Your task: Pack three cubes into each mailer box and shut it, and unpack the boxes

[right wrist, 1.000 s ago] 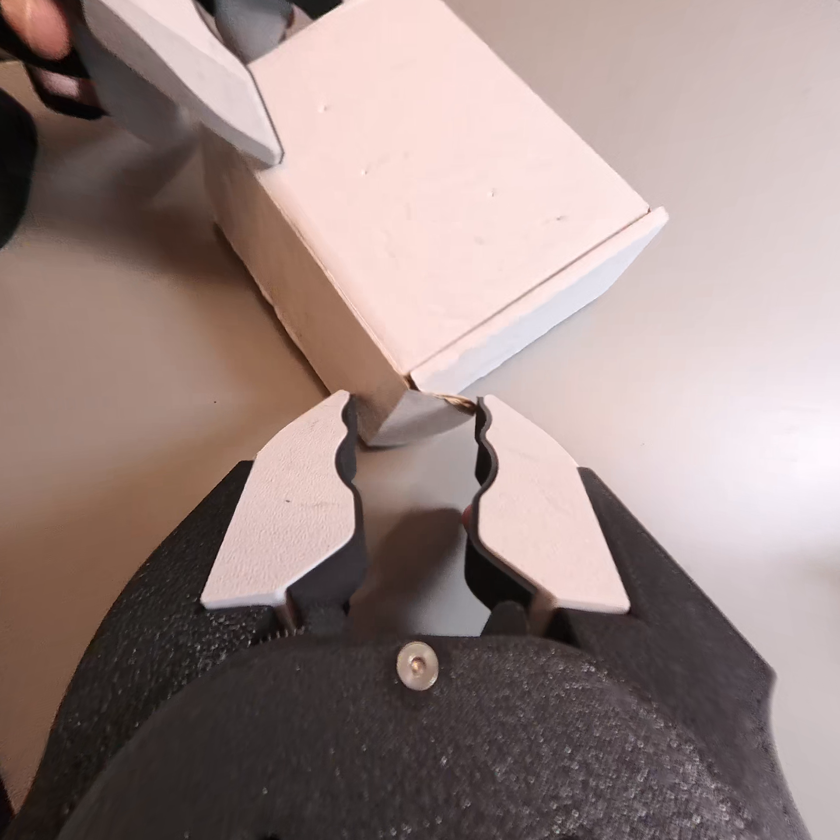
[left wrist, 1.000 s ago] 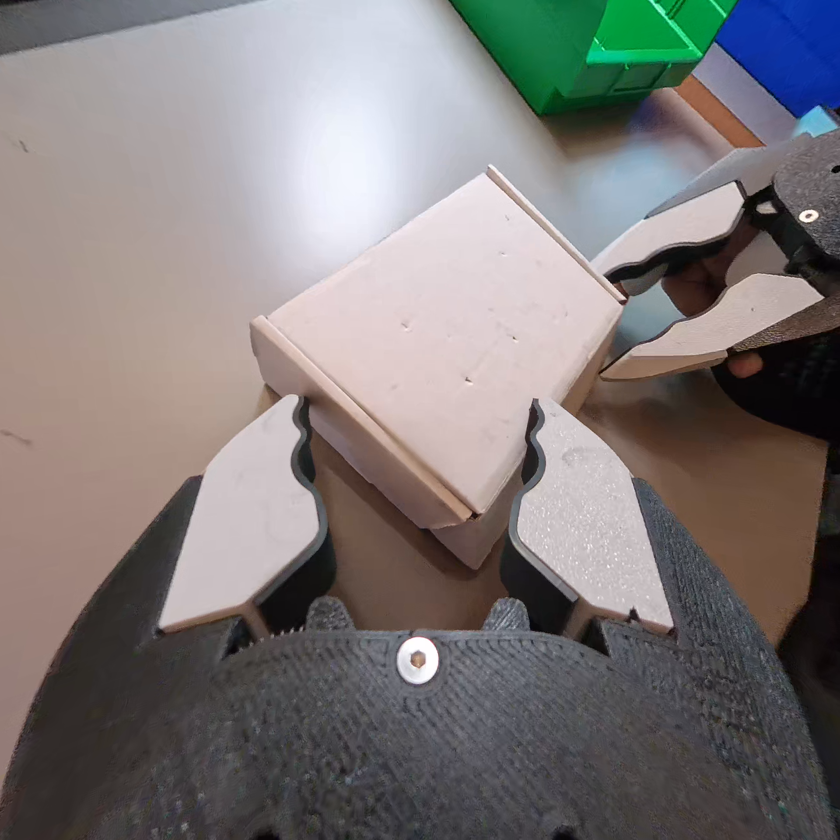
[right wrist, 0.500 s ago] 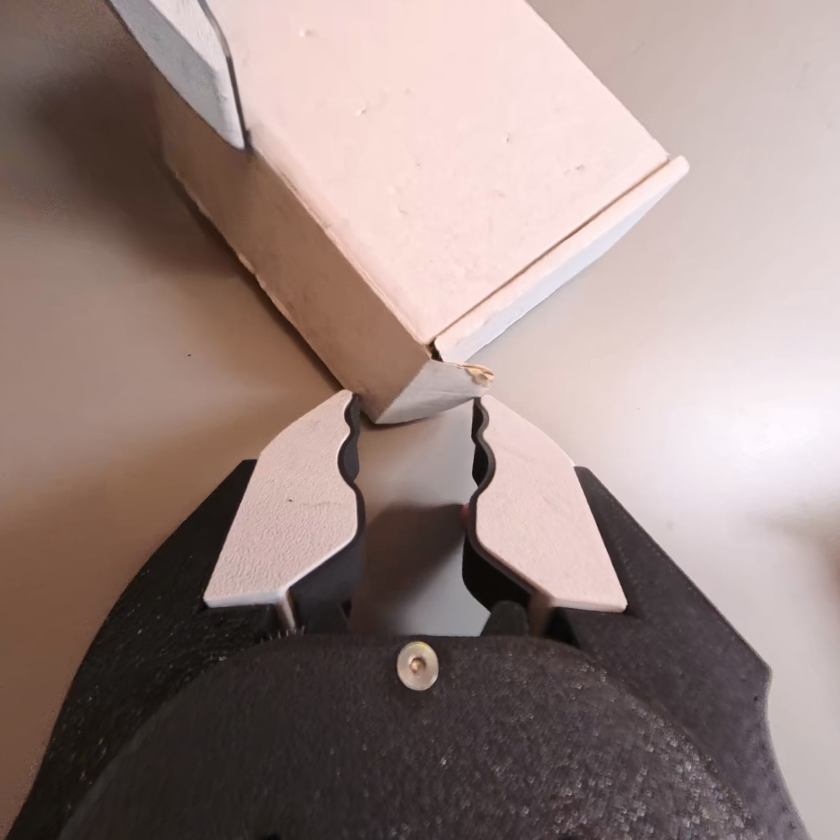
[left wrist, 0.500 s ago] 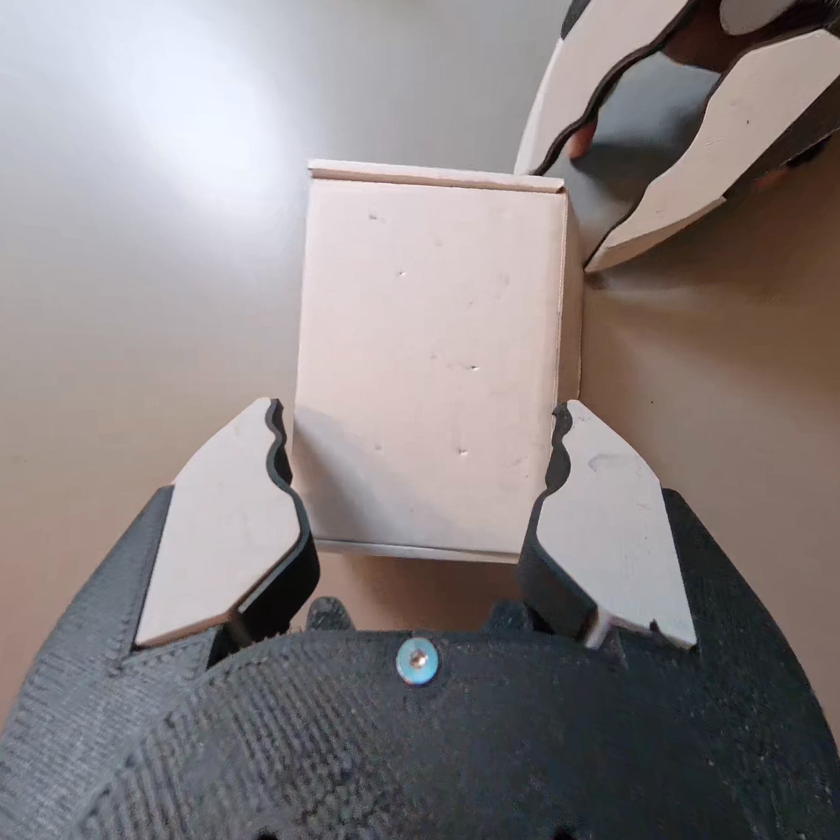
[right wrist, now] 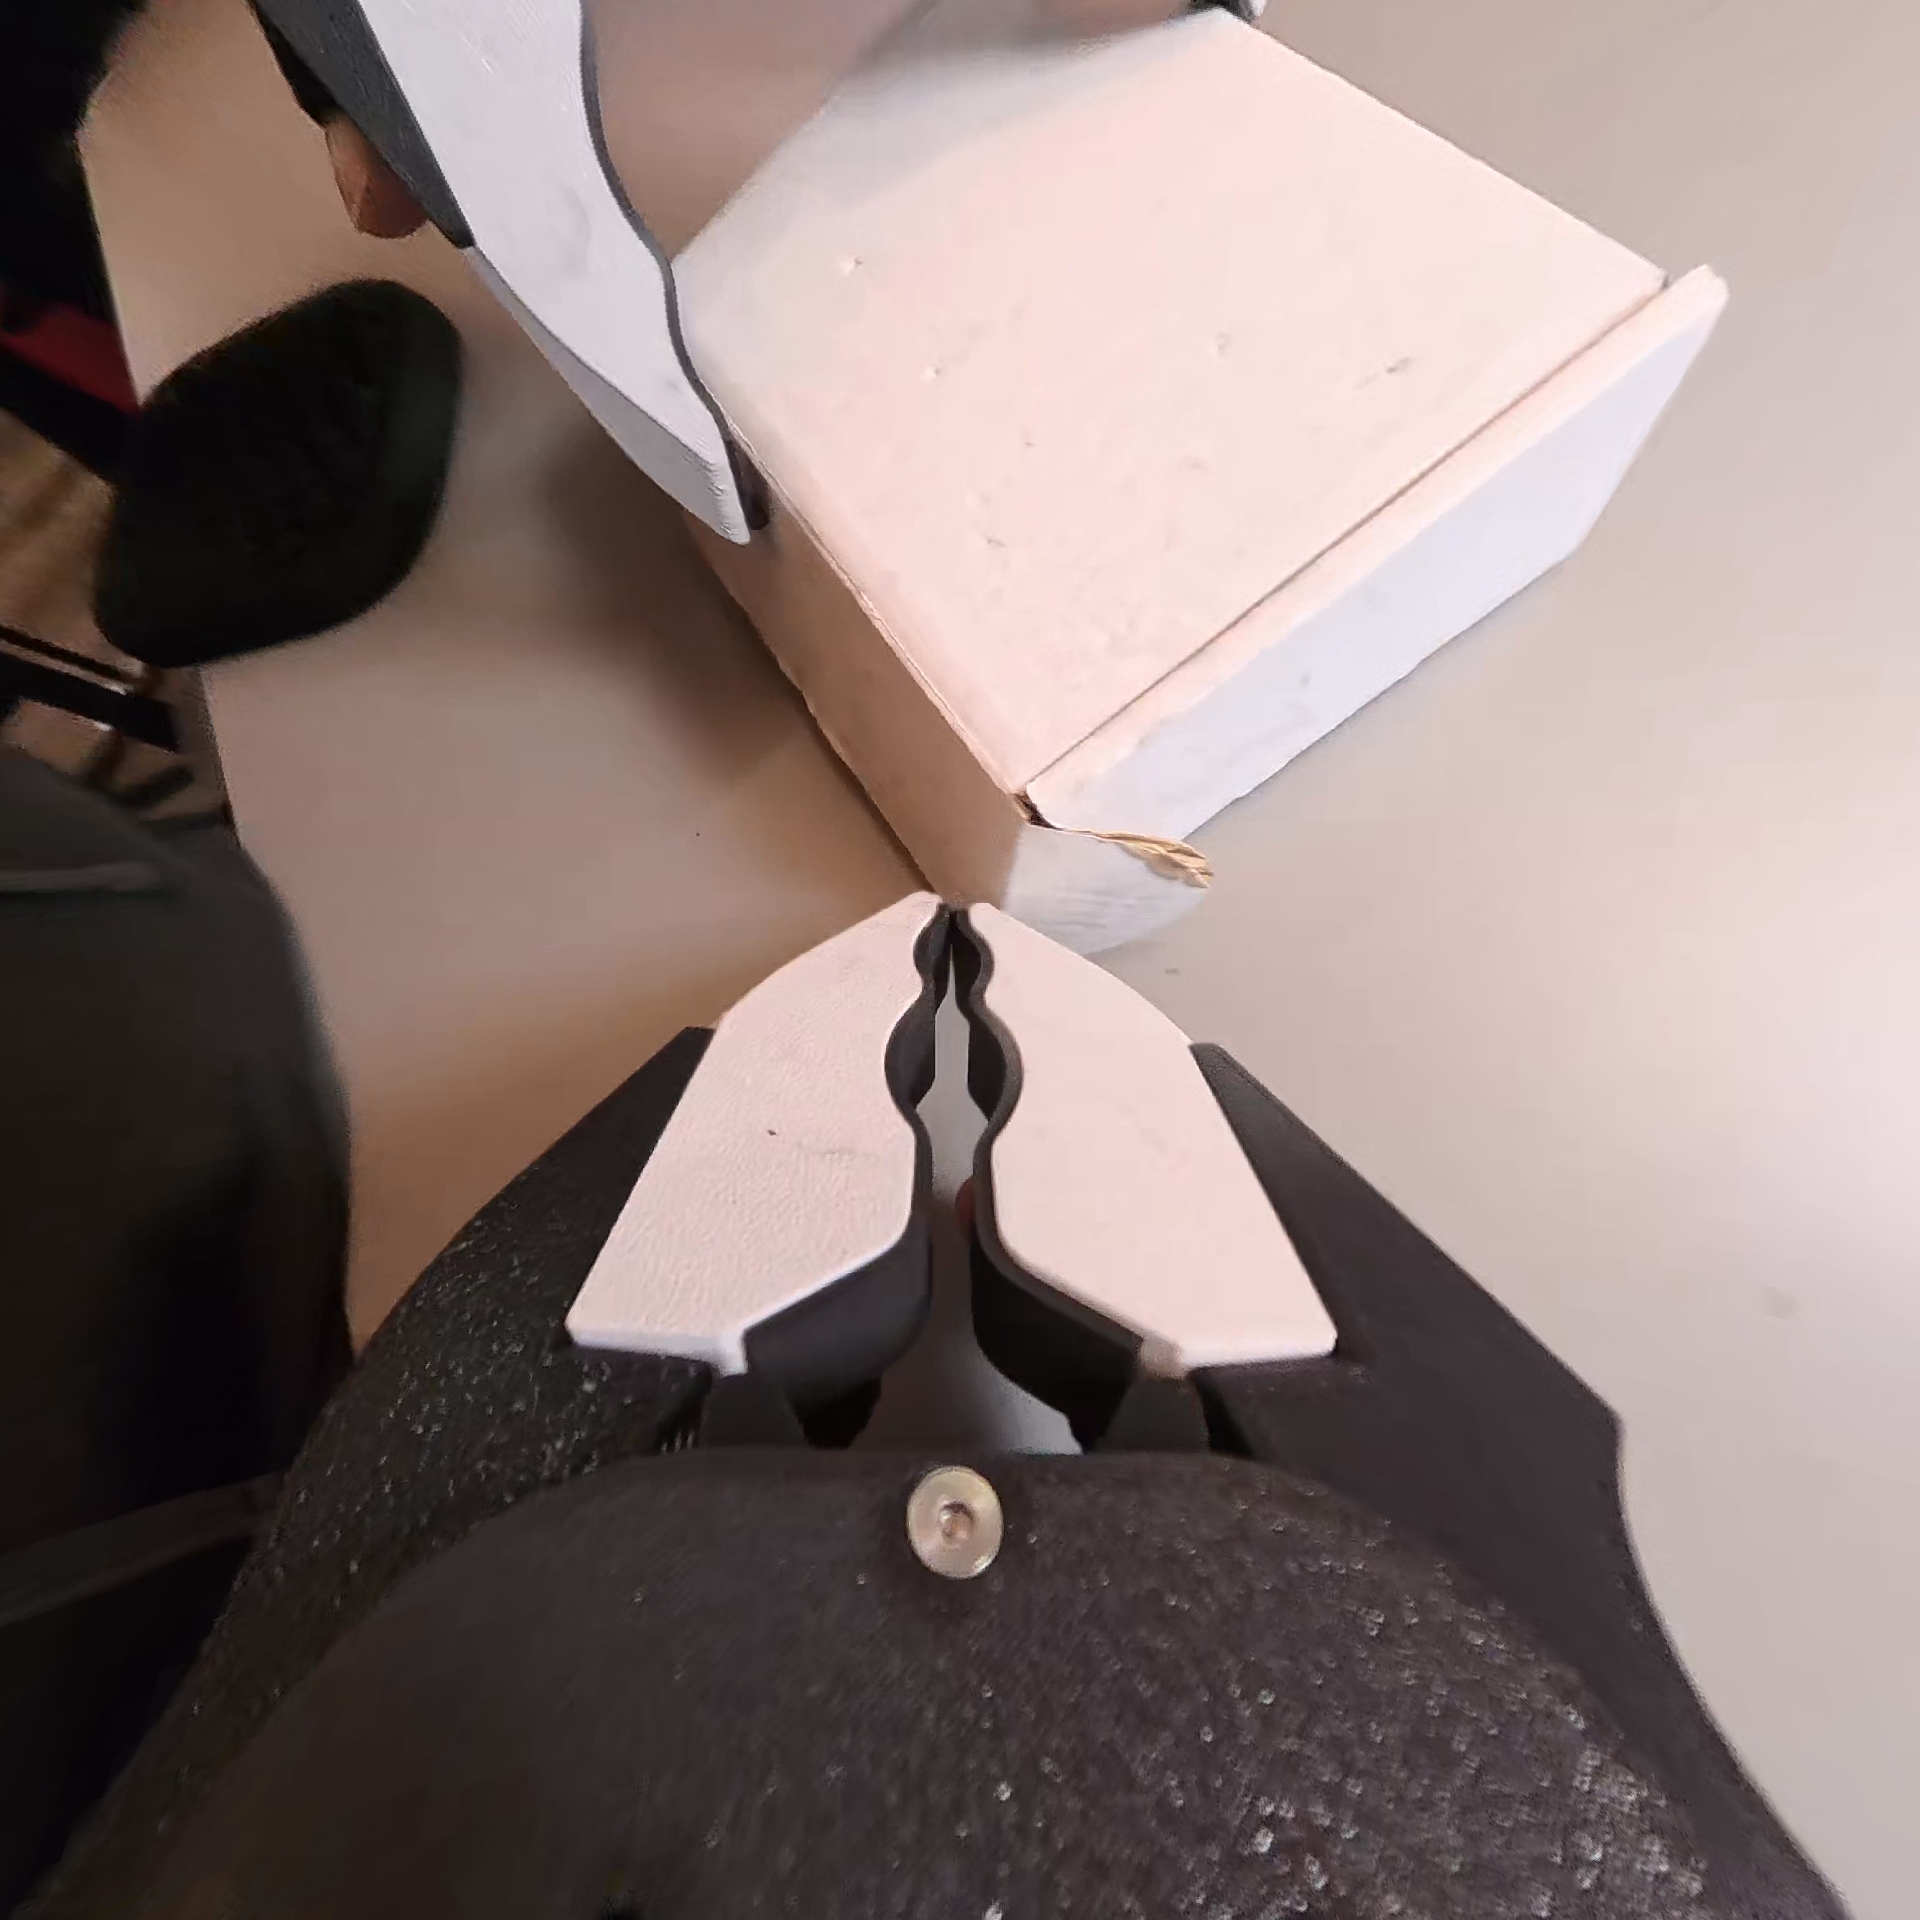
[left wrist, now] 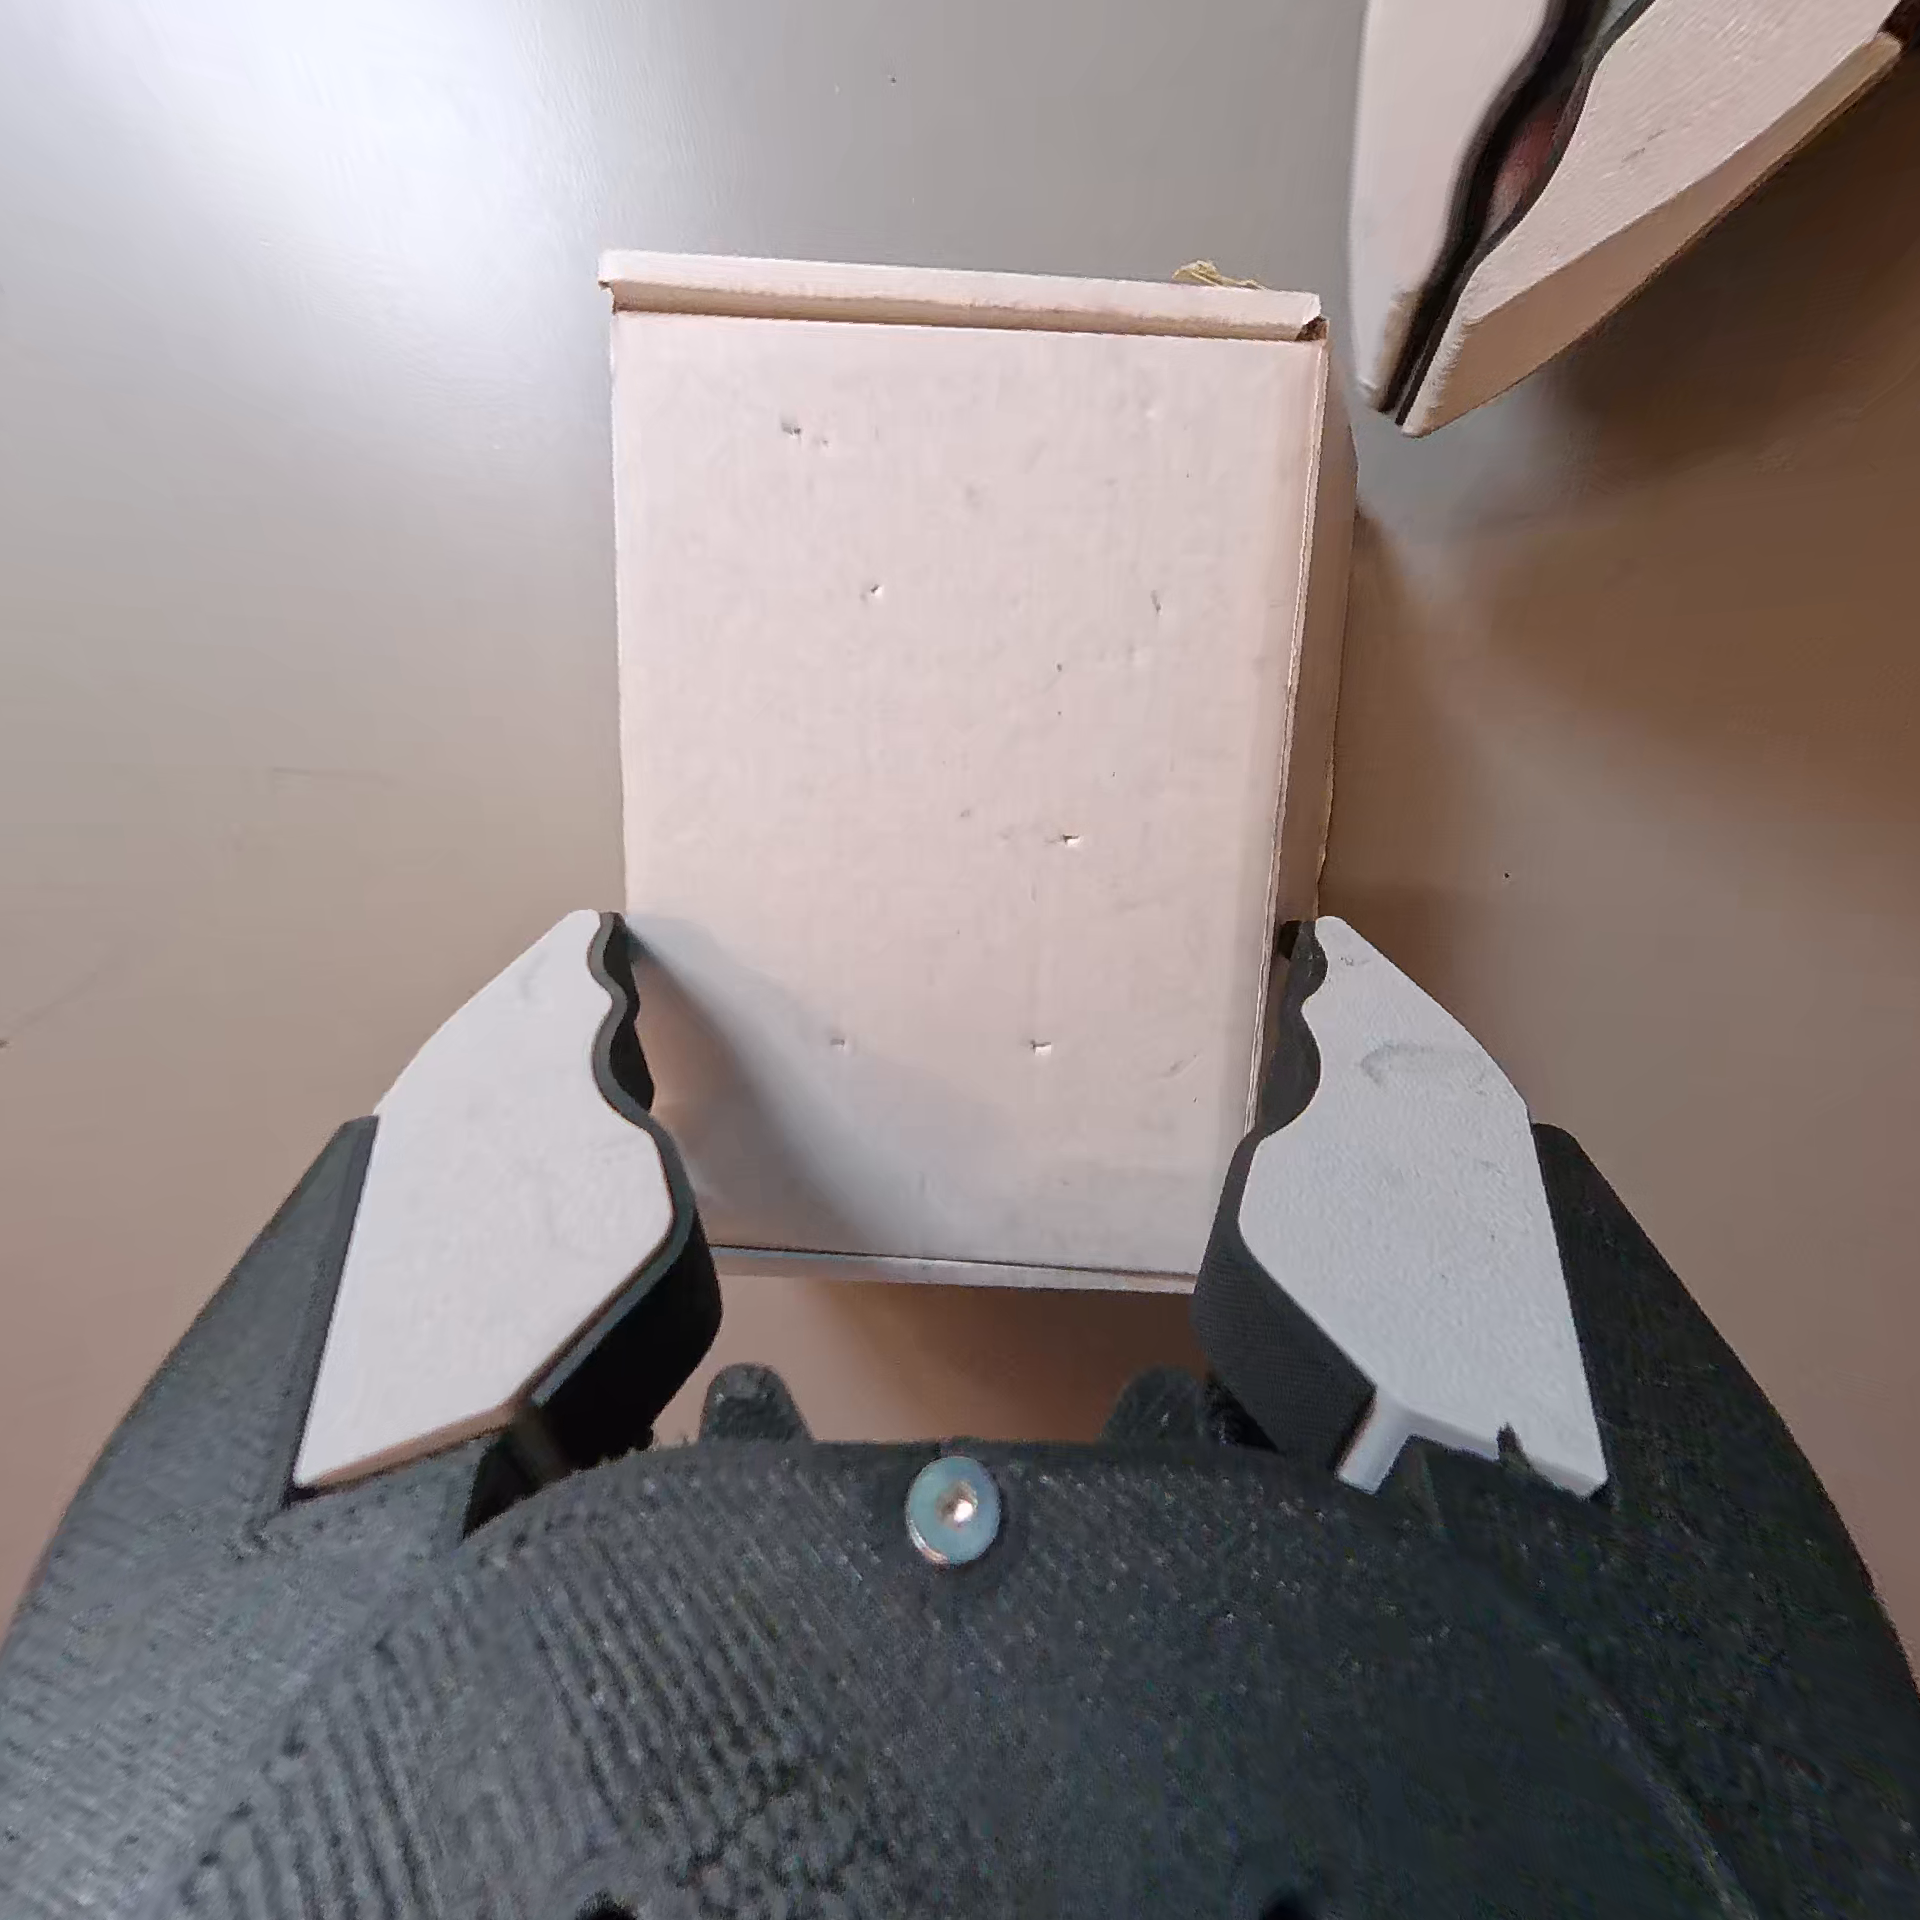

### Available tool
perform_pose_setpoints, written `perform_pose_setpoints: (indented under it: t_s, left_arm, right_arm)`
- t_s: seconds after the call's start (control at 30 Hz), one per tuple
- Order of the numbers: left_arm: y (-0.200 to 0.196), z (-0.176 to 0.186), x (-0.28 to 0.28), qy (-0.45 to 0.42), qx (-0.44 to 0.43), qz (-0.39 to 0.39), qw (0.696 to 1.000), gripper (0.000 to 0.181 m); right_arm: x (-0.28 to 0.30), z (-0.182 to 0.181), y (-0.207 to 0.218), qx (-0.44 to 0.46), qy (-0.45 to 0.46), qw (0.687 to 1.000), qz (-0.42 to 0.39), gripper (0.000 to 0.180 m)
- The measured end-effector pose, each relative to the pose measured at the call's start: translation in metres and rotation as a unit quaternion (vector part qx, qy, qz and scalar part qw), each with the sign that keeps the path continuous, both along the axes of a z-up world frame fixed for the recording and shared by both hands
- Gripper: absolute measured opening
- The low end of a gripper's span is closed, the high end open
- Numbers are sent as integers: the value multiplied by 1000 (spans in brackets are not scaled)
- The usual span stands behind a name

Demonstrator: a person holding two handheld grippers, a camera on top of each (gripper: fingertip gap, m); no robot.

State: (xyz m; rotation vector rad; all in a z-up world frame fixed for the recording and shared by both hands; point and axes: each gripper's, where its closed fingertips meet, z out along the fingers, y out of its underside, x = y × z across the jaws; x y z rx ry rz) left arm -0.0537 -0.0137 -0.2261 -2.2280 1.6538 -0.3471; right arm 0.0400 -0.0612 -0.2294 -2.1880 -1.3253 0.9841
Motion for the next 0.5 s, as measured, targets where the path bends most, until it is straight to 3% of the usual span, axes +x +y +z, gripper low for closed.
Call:
perform_pose_setpoints:
  t_s: [0.17,0.23,0.33,0.43,0.5]
  left_arm:
    - [0,3,0,-13,-7,6,1000,114]
    - [-1,6,0,-20,-5,8,1000,113]
    - [-2,10,-3,-23,-1,8,1000,112]
    - [-2,2,-8,-14,-13,11,1000,114]
    - [-2,1,-8,-23,-13,16,1000,114]
  right_arm:
    - [14,-4,18,103,-55,993,-18,51]
    - [11,-7,15,118,-68,991,-14,61]
    - [4,-14,17,150,-89,984,-13,68]
    - [-3,-16,19,153,-85,985,-7,52]
    - [-3,-16,19,151,-84,985,-2,51]
